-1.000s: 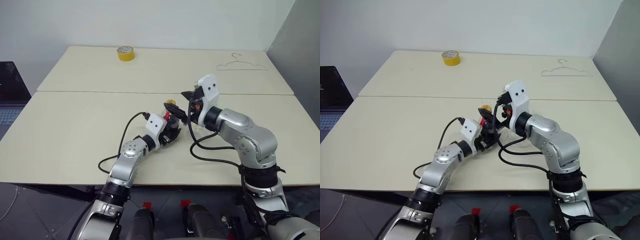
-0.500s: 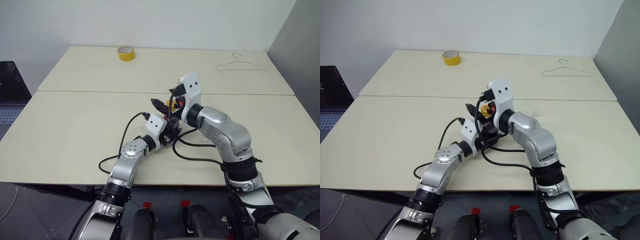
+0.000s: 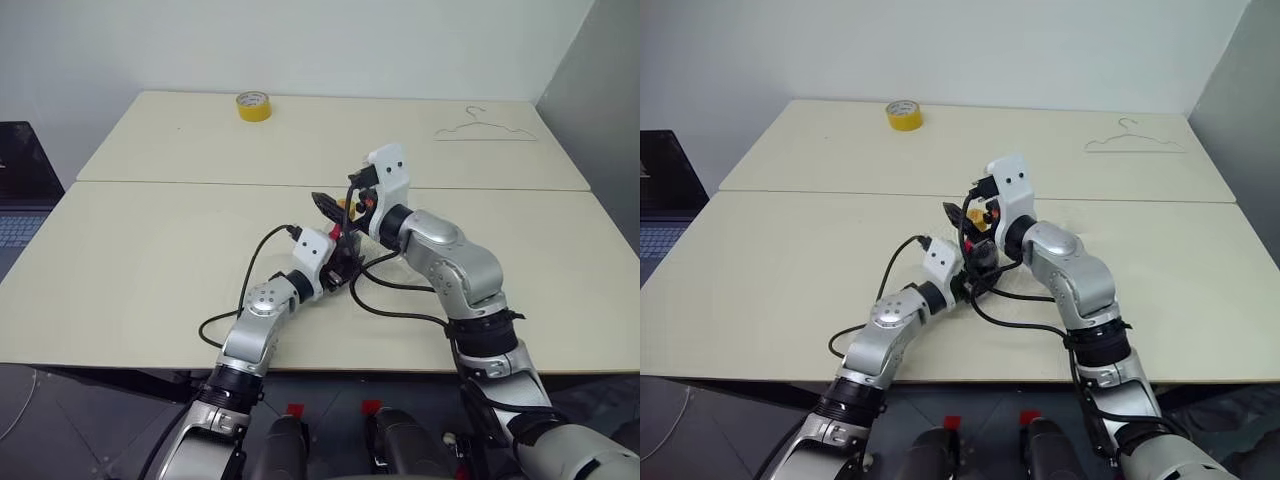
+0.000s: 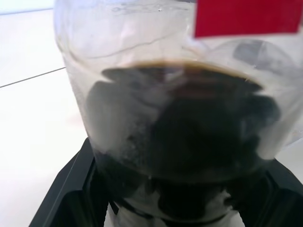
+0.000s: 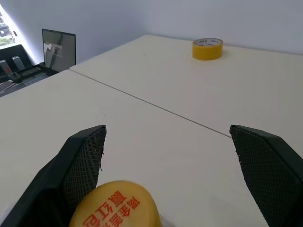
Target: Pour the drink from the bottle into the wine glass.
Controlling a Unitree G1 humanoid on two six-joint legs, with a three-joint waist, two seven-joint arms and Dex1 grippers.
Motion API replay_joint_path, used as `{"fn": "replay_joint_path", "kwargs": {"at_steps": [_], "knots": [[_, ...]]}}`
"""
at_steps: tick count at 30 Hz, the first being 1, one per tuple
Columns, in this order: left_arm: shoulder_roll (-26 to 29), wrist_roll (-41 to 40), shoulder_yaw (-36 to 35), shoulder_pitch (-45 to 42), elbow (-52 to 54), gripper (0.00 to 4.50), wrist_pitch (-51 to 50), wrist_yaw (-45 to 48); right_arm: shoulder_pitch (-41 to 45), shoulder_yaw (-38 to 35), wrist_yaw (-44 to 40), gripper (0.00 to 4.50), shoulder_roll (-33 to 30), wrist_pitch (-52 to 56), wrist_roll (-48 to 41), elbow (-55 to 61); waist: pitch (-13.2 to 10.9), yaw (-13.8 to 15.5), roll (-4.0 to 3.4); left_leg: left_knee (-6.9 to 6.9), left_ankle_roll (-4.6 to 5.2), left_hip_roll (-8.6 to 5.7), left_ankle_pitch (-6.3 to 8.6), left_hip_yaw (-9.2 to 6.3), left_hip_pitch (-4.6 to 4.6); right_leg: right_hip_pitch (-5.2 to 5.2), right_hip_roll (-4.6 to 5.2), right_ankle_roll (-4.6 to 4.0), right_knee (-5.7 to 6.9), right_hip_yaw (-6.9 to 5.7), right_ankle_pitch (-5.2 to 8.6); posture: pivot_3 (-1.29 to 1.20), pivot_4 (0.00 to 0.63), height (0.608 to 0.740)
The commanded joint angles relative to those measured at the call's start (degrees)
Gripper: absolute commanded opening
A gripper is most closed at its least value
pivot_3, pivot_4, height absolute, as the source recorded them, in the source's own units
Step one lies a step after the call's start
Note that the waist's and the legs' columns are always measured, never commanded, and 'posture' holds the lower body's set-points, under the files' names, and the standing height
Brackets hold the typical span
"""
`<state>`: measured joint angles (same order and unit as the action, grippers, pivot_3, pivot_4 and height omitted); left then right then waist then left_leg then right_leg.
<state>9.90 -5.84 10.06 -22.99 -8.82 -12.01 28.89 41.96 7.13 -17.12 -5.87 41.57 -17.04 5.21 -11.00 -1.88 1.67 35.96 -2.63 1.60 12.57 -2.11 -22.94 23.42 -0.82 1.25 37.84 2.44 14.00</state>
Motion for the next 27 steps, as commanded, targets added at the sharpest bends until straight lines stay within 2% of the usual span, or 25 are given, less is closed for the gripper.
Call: {"fn": "replay_joint_path", "kwargs": {"at_steps": [1,18,22,27], "knots": [[0.6,1.2,0.7,1.9,-2.6,3.24,-1.6,0.1,-0.2,-3.5,0.0,4.46,-1.9,0.2,-0.6,3.8,0.0,0.0,0.00,0.00,0.00,0.00,0.00,0.00,0.00,0.00,0.00,0.00,-0.01,0.00,0.00,0.00,0.150,0.740],[1.1,1.3,0.9,1.7,-3.0,3.24,-1.3,0.6,-7.6,-6.4,-6.8,4.46,-9.6,6.9,-9.1,16.0,0.0,0.0,0.00,-0.05,0.00,0.00,0.00,0.00,-0.01,0.00,0.00,0.00,-0.08,0.00,0.00,0.00,0.150,0.740],[1.1,1.4,0.9,1.6,-3.1,3.24,-1.2,0.7,-7.4,-5.4,-8.2,4.46,-8.9,6.7,-11.5,17.5,0.0,0.0,0.00,-0.04,0.00,0.01,0.00,-0.01,0.00,0.00,-0.01,0.00,-0.07,0.00,0.00,0.00,0.150,0.740],[1.1,1.4,0.9,1.5,-3.4,3.24,-1.1,0.6,-5.9,-3.2,-7.2,4.46,-6.6,5.5,-10.2,16.1,0.0,0.0,0.00,-0.03,0.00,0.01,0.00,-0.01,0.01,0.00,-0.02,0.00,-0.07,0.00,0.00,0.00,0.150,0.740]]}}
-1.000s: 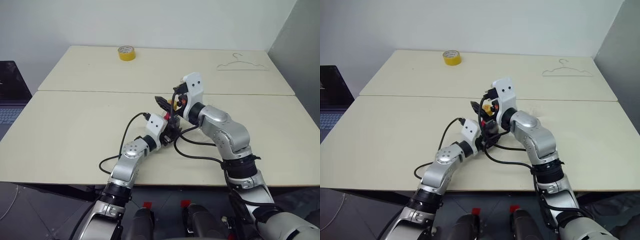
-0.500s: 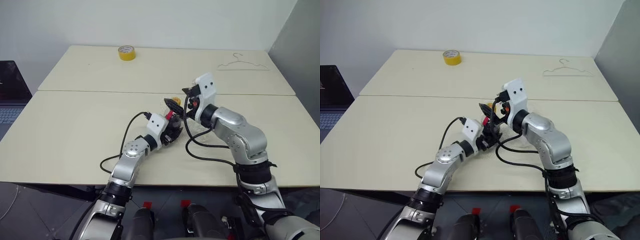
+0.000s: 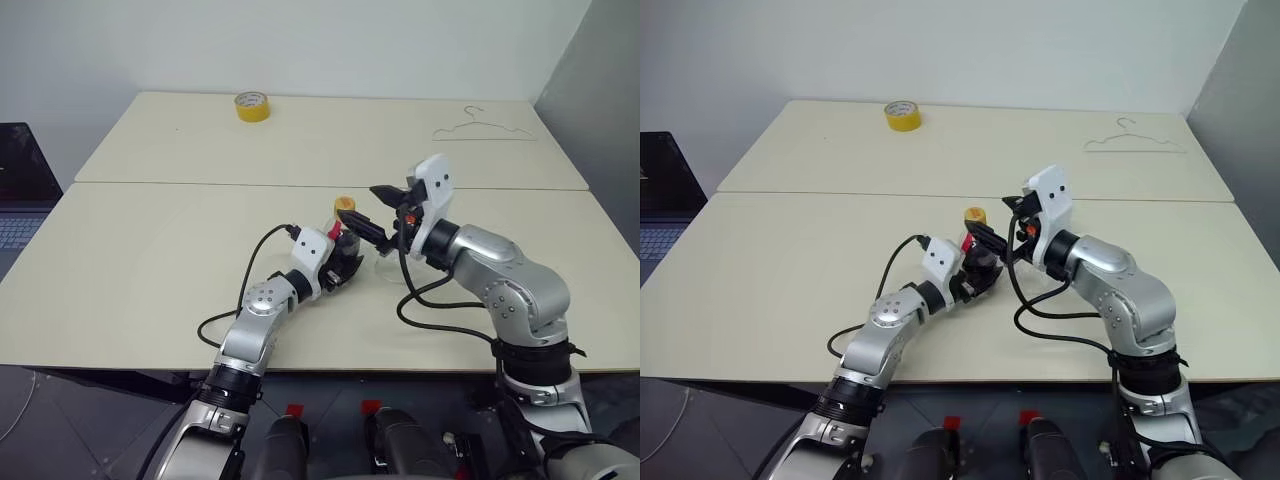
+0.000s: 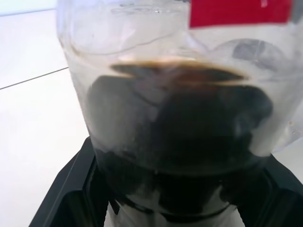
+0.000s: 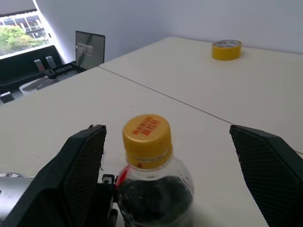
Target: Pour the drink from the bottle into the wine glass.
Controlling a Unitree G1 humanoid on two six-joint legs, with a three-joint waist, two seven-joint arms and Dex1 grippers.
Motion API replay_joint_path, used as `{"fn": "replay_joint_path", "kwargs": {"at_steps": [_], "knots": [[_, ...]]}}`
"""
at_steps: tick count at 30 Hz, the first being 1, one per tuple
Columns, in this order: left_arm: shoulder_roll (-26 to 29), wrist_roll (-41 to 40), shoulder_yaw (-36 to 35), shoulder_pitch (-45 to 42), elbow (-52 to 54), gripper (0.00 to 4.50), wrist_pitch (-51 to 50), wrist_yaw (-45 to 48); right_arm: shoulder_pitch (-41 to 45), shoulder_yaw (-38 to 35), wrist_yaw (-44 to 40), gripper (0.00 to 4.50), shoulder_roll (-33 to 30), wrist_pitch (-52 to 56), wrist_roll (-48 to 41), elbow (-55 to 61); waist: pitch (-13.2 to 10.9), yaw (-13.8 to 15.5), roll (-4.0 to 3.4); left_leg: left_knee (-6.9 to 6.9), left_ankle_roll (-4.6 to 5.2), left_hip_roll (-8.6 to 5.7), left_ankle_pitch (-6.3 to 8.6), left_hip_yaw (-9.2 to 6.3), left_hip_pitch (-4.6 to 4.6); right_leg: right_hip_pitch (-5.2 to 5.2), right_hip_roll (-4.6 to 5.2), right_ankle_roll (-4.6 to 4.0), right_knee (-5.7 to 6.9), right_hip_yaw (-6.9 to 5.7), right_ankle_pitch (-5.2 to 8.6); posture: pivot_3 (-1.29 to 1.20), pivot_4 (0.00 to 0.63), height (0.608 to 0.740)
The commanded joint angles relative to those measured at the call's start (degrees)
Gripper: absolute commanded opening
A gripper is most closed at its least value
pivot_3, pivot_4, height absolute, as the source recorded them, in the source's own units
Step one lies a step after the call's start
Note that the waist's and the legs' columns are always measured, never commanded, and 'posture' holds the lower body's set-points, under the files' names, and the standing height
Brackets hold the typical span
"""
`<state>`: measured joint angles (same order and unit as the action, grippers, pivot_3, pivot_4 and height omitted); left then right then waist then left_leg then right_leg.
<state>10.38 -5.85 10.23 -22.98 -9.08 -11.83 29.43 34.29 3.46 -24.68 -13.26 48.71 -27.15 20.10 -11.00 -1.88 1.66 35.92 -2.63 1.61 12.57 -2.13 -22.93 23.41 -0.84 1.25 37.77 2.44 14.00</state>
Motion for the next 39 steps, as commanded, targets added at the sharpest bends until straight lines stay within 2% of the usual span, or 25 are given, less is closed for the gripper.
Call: {"fn": "replay_joint_path", "kwargs": {"at_steps": [1,12,19,39], "knots": [[0.6,1.5,0.7,1.5,-3.1,3.24,-1.3,0.0,2.1,0.8,0.5,4.46,1.1,-1.8,0.2,0.8,0.0,0.0,0.00,0.01,0.00,-0.01,0.00,0.00,-0.01,0.00,0.00,0.00,0.00,0.00,0.00,0.00,0.150,0.740],[0.3,1.5,0.8,1.6,-3.4,3.24,-0.8,-0.4,6.8,4.4,4.4,4.46,5.8,-6.5,7.0,-8.4,0.0,0.0,-0.01,0.00,0.00,-0.01,0.00,0.01,-0.01,0.00,0.01,0.00,0.00,0.01,0.00,0.00,0.150,0.740],[-0.1,1.5,0.8,1.7,-3.5,3.24,-0.5,-0.8,8.3,4.2,5.7,4.46,8.2,-8.0,9.2,-12.8,0.0,0.0,-0.01,0.01,0.00,-0.01,0.00,0.02,0.00,0.00,0.01,0.01,0.01,0.01,-0.01,0.00,0.150,0.740],[0.1,1.5,1.1,1.6,-3.5,3.24,-0.6,-0.5,5.8,1.5,5.4,4.46,5.9,-6.3,8.9,-10.5,0.0,0.1,-0.01,0.00,0.00,-0.01,0.00,0.01,-0.01,0.00,0.02,0.01,0.01,0.00,-0.01,0.00,0.150,0.740]]}}
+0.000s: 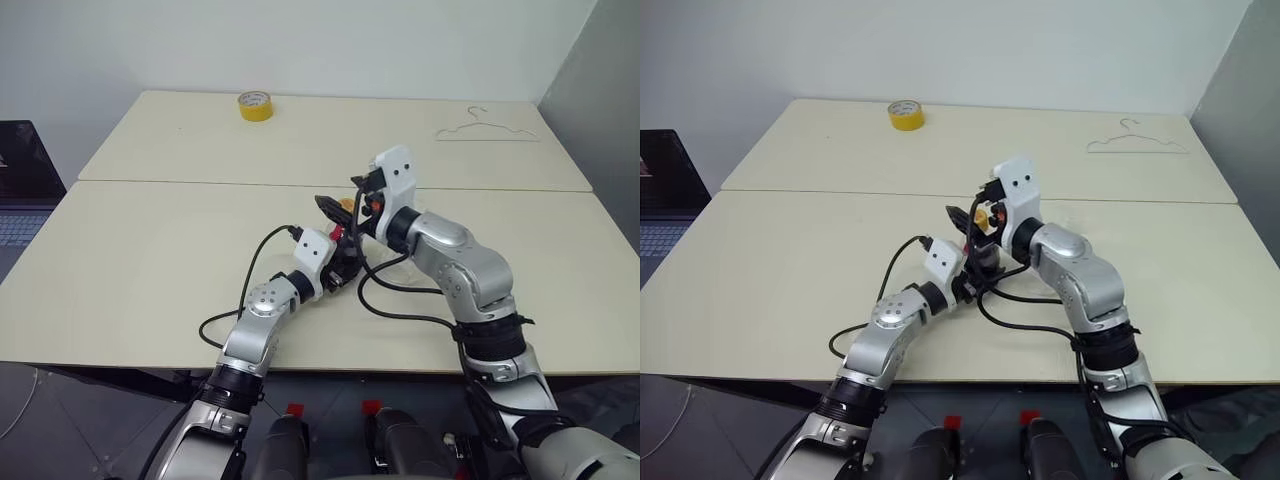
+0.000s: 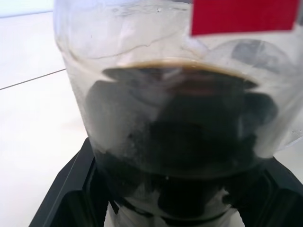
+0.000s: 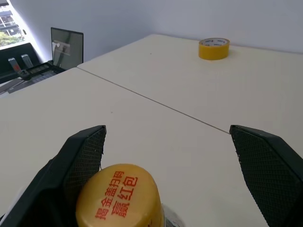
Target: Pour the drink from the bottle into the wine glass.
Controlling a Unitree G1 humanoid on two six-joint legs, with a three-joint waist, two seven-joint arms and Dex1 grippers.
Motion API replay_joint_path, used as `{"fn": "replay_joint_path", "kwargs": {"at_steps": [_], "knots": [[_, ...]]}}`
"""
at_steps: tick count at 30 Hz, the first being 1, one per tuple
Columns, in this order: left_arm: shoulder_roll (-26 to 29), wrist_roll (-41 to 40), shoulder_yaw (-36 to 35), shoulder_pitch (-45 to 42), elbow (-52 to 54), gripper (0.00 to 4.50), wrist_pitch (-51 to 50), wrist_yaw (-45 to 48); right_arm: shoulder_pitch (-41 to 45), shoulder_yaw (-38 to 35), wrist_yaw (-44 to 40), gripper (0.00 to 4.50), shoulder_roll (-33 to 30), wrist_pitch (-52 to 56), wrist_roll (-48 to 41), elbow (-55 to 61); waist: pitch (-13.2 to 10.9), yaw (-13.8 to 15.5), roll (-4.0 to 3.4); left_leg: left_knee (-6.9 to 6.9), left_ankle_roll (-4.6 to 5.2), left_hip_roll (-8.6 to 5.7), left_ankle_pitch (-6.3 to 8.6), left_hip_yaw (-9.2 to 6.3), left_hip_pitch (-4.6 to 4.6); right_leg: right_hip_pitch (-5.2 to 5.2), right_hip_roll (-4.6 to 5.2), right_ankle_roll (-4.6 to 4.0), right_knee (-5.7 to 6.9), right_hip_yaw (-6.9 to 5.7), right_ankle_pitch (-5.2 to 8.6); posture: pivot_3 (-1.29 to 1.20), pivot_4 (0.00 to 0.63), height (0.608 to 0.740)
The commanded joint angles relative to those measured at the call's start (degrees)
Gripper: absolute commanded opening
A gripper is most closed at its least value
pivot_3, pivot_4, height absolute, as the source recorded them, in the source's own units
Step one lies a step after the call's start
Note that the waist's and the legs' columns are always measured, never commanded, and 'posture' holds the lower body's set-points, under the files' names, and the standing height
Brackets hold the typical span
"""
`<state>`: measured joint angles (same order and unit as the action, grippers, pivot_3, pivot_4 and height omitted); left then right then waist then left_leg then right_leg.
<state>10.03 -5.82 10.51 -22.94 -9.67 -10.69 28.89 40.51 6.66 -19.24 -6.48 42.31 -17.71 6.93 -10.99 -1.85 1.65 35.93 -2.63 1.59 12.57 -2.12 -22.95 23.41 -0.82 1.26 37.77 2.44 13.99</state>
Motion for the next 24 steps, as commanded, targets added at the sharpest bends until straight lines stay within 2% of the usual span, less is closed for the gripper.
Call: {"fn": "replay_joint_path", "kwargs": {"at_steps": [1,24], "knots": [[0.4,1.5,0.8,1.5,-2.9,3.24,-1.7,0.0,-0.5,-1.7,-0.1,4.46,-1.0,0.2,-0.6,2.8,0.0,0.0,0.00,0.00,0.00,0.00,0.00,0.00,0.00,0.00,0.00,0.00,0.00,0.00,0.00,0.00,0.150,0.740],[0.6,2.0,1.0,1.0,-3.9,3.24,-1.1,0.6,-3.6,-3.1,-1.8,4.46,-5.8,5.1,-3.1,10.5,0.0,0.1,0.00,0.01,0.00,-0.01,0.00,-0.01,0.00,0.00,0.00,0.00,-0.01,-0.01,0.00,0.00,0.150,0.740]]}}
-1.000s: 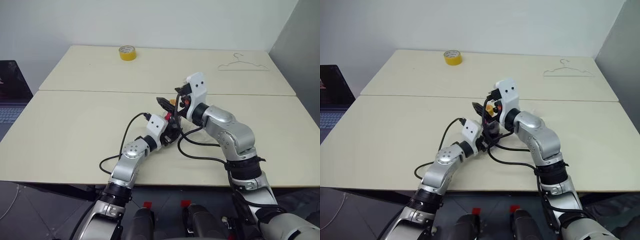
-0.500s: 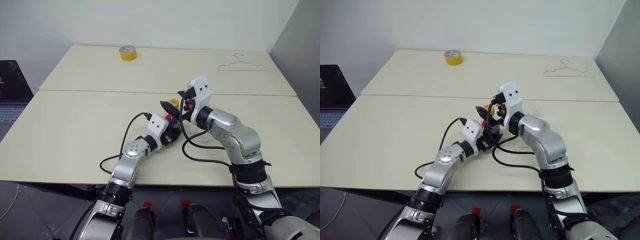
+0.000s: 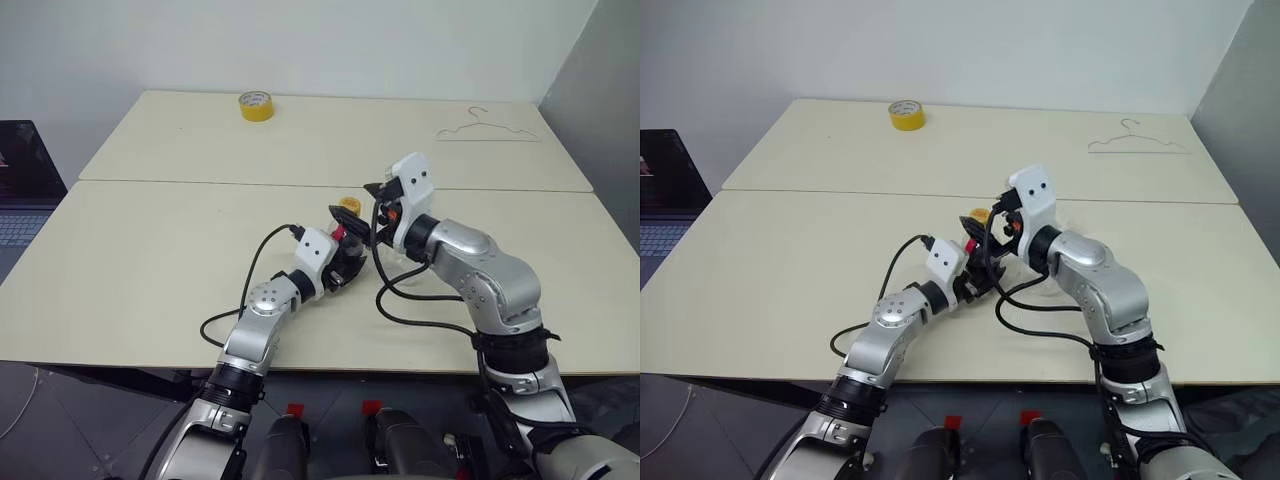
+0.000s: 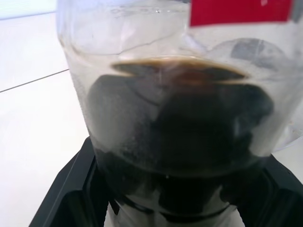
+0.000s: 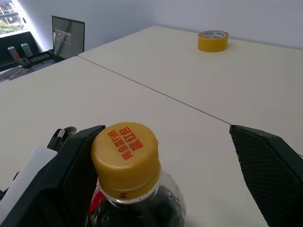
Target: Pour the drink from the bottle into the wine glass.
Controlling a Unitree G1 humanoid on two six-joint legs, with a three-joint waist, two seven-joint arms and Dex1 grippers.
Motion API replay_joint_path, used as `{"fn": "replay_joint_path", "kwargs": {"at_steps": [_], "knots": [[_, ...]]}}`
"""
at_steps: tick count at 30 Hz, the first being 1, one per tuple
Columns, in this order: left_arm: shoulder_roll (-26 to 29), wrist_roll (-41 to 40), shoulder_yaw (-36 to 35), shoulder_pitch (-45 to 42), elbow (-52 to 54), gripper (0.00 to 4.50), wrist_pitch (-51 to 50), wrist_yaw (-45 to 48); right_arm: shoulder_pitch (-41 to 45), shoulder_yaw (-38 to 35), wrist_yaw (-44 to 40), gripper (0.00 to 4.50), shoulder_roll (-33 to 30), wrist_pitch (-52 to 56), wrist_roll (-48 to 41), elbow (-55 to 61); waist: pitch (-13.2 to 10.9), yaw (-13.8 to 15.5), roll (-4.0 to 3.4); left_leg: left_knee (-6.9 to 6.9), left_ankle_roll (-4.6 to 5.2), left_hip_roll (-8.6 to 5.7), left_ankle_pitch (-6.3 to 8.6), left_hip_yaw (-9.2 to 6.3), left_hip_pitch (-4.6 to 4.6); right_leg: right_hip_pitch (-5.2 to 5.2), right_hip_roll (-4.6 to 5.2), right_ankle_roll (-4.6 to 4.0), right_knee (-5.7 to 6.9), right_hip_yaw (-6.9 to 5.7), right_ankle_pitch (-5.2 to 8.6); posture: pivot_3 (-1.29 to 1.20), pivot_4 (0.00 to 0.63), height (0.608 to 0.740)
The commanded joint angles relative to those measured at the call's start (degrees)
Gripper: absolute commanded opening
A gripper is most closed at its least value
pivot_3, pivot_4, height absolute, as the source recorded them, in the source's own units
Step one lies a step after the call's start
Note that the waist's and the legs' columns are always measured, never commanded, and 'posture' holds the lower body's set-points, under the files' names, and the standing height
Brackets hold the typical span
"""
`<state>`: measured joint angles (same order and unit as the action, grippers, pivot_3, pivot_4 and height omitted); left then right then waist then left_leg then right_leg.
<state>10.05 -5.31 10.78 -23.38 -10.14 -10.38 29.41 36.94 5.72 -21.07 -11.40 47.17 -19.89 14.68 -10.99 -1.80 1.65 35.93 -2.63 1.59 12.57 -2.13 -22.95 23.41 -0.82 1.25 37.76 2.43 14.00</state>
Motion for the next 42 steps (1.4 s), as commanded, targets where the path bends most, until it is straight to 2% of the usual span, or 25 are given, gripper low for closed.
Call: {"fn": "replay_joint_path", "kwargs": {"at_steps": [1,4,8,14,15,22,34,42], "knots": [[0.6,1.5,0.7,1.4,-3.4,3.24,-1.4,0.1,-0.1,-2.3,-0.1,4.46,-1.0,0.4,-1.2,3.0,0.0,0.0,0.00,0.00,0.00,0.00,0.00,0.00,0.00,0.00,0.00,0.00,0.00,0.00,0.00,0.00,0.150,0.740],[0.7,1.5,0.7,1.4,-3.5,3.24,-1.4,0.1,-0.3,-2.7,-0.3,4.46,-1.4,0.9,-2.0,3.6,0.0,0.0,0.00,0.00,0.00,0.00,0.00,0.00,0.00,0.00,0.00,0.00,0.00,0.00,0.00,0.00,0.150,0.740],[0.7,1.6,0.8,1.3,-3.7,3.24,-1.3,0.1,-0.8,-2.8,-0.3,3.63,-2.1,1.2,-2.7,4.1,0.0,0.0,0.00,0.00,0.00,0.00,0.00,0.00,0.00,0.00,0.00,0.00,0.00,0.00,0.00,0.00,0.150,0.740],[0.7,1.6,0.9,1.1,-4.2,3.24,-1.1,0.2,-1.1,-2.6,-0.7,1.46,-2.1,1.0,-3.2,4.6,0.0,0.0,0.00,0.00,0.00,0.00,0.00,0.00,0.00,0.00,0.00,0.00,0.00,0.00,0.00,0.00,0.150,0.740],[0.7,1.6,0.9,1.1,-4.3,3.24,-1.0,0.3,-1.1,-2.5,-0.7,1.27,-2.1,0.9,-3.3,4.6,0.0,0.0,0.00,0.00,0.00,0.00,0.00,0.00,0.00,0.00,0.00,0.00,0.00,0.00,0.00,0.00,0.150,0.740],[0.6,1.8,0.9,0.9,-4.6,3.24,-0.9,0.2,-0.9,-1.9,-1.8,1.27,-2.5,-0.5,-3.7,4.7,0.0,0.0,0.00,0.01,0.00,0.00,0.00,0.00,0.00,0.00,0.00,0.00,0.00,0.00,0.00,0.00,0.150,0.740],[0.5,1.9,0.8,1.5,-4.0,3.24,-1.0,0.3,-1.1,0.8,-9.3,1.27,-6.6,-9.6,-1.4,3.4,0.0,0.0,0.00,-0.01,0.00,-0.02,0.00,0.00,-0.04,0.00,0.01,0.00,-0.05,-0.01,0.00,0.00,0.150,0.740],[0.6,2.0,0.9,1.9,-3.4,3.24,-1.1,0.3,-0.7,-4.2,-6.1,1.27,-1.5,-2.8,-7.7,3.1,0.0,0.0,0.00,-0.02,0.00,0.00,0.00,-0.01,-0.04,0.01,0.00,0.00,-0.05,0.00,0.00,0.00,0.150,0.740]]}}
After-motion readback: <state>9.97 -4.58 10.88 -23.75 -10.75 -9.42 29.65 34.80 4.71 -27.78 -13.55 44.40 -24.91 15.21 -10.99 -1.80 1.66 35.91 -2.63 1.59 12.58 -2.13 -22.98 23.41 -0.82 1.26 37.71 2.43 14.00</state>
